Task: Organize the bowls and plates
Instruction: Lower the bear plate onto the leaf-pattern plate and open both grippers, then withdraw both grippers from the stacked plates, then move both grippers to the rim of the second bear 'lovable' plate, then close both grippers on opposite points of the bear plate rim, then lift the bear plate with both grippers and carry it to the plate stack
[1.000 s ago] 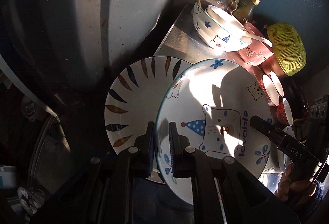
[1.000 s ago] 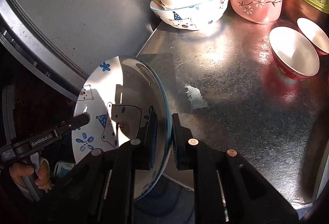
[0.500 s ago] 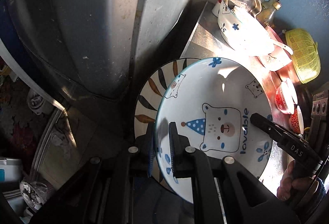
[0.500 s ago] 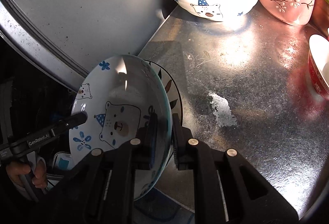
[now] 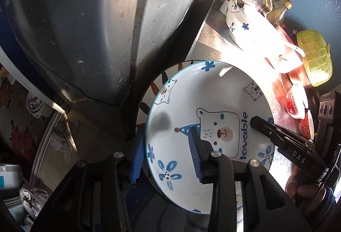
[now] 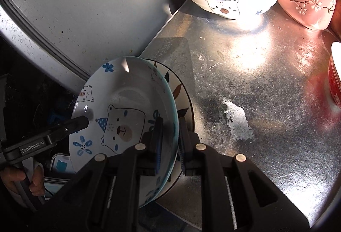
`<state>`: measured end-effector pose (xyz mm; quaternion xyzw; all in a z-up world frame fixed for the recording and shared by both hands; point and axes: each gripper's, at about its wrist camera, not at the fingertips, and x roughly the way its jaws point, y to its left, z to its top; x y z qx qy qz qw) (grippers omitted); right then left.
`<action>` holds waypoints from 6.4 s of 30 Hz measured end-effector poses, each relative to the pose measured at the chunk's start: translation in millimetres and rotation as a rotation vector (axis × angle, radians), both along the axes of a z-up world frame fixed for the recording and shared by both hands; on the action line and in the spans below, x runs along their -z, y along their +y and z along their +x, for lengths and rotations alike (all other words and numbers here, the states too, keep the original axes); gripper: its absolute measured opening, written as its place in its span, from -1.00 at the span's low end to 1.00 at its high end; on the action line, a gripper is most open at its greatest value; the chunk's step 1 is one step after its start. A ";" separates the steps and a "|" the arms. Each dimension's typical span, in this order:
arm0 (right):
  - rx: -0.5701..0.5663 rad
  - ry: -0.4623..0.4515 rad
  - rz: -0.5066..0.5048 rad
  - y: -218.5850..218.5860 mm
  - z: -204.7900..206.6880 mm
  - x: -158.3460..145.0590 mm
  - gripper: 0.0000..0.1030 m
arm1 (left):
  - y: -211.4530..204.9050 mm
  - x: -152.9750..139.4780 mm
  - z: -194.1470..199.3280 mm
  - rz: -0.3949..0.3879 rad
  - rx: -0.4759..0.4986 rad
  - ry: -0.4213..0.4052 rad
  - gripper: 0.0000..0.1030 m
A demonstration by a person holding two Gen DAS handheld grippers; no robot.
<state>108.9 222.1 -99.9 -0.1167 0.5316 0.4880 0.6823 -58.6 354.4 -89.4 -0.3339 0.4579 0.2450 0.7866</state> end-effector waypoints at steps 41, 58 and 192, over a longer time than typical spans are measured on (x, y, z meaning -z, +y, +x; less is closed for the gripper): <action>0.149 -0.033 0.120 -94.0 -4.7 -60.3 0.99 | -65.6 -54.1 -0.3 0.093 0.069 -0.094 0.91; 0.264 -0.071 0.126 -177.0 -5.8 -75.0 0.99 | -127.1 -69.5 17.5 0.099 0.188 -0.130 0.92; 0.742 -0.196 0.077 -375.3 37.6 -54.6 -0.79 | -289.3 -36.8 161.6 0.042 0.575 -0.133 -0.76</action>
